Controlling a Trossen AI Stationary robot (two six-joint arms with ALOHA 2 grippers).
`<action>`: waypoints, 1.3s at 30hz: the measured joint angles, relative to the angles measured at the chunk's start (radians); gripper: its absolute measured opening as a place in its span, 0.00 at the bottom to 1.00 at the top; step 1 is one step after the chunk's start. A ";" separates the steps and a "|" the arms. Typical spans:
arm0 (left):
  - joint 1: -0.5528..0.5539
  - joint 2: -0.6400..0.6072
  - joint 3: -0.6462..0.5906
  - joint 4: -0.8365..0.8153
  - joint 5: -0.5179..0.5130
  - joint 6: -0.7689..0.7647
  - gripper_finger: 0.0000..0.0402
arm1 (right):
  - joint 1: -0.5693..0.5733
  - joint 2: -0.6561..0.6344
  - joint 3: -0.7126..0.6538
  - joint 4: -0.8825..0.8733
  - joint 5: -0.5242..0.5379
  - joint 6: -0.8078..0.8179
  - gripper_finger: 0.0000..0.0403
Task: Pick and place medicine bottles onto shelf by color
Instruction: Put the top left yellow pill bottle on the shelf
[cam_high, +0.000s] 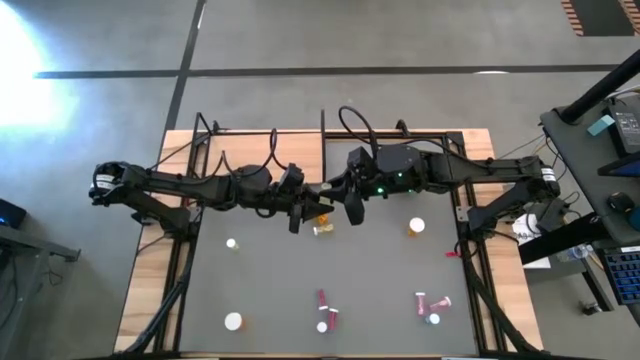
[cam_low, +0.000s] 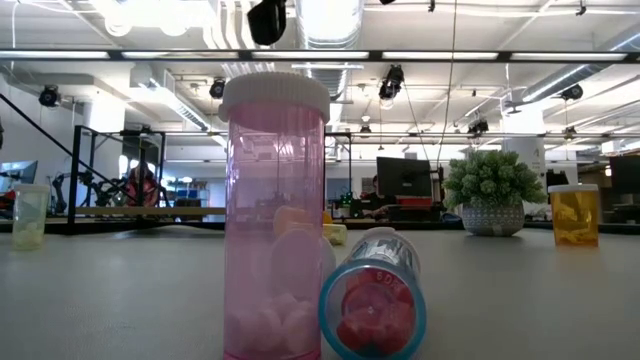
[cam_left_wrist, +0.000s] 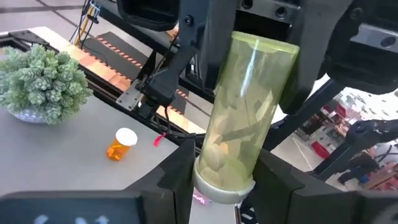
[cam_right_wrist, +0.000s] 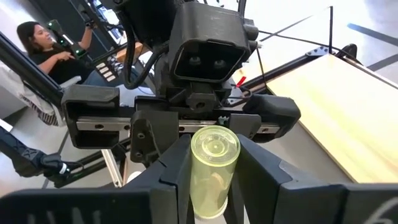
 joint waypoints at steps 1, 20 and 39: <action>0.000 -0.001 0.000 0.000 -0.001 0.009 0.27 | 0.000 0.000 0.000 0.000 0.001 0.001 0.24; 0.001 -0.016 0.002 0.000 -0.012 0.027 0.27 | 0.000 -0.004 0.002 0.000 0.002 -0.012 0.23; 0.018 -0.027 0.012 0.008 -0.044 0.051 0.51 | -0.028 -0.092 -0.001 -0.096 0.081 -0.042 0.23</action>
